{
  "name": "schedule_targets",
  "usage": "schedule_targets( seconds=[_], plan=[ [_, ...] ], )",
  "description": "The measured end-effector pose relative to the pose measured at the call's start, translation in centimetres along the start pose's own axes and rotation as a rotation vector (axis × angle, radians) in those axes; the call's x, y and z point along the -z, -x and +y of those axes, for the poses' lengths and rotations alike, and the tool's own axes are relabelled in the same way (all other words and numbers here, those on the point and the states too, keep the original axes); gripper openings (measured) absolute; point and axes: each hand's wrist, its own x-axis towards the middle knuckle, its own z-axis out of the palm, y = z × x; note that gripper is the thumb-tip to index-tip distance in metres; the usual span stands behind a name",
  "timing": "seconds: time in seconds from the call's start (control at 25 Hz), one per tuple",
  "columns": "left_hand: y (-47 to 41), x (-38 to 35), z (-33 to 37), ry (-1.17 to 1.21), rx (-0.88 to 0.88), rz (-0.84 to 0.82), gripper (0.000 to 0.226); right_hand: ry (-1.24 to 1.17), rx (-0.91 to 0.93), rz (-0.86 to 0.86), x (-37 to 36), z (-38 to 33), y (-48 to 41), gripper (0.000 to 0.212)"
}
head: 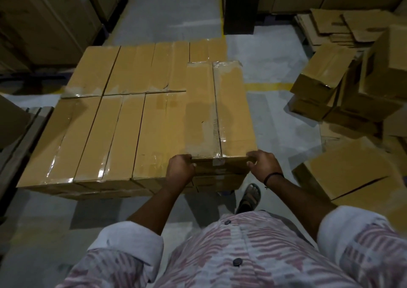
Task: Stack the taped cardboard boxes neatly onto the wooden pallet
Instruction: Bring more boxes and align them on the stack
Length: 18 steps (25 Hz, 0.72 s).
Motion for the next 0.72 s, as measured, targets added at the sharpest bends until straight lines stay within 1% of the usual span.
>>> schedule_targets(
  seconds=[0.12, 0.16, 0.24, 0.32, 0.48, 0.64, 0.72],
  plan=[
    [-0.2, 0.0, 0.6, -0.022, 0.019, 0.012, 0.024, -0.101, -0.06, 0.034, 0.2, -0.3, -0.2, 0.04],
    [-0.4, -0.1, 1.0, -0.064, 0.013, 0.03, 0.026, -0.165, -0.09, 0.051, 0.4, -0.2, -0.5, 0.043],
    [-0.9, -0.5, 2.3, -0.233, -0.034, 0.069, 0.035, -0.28, -0.148, 0.052, 0.7, 0.0, -1.6, 0.047],
    [-2.3, -1.1, 4.4, -0.364, -0.108, 0.074, 0.047, -0.34, -0.156, 0.031, 1.2, 0.1, -3.3, 0.044],
    [-8.1, -2.2, 10.3, -0.395, -0.245, 0.032, 0.049, -0.401, -0.179, 0.009, 2.1, -0.3, -8.7, 0.044],
    [-16.6, -4.0, 16.0, -0.429, -0.292, 0.011, 0.046, -0.43, -0.208, -0.032, 3.1, -0.3, -16.9, 0.047],
    [-21.1, -4.6, 18.4, -0.44, -0.301, 0.007, 0.044, -0.49, -0.215, -0.076, 3.4, -0.6, -20.9, 0.045]
  ],
)
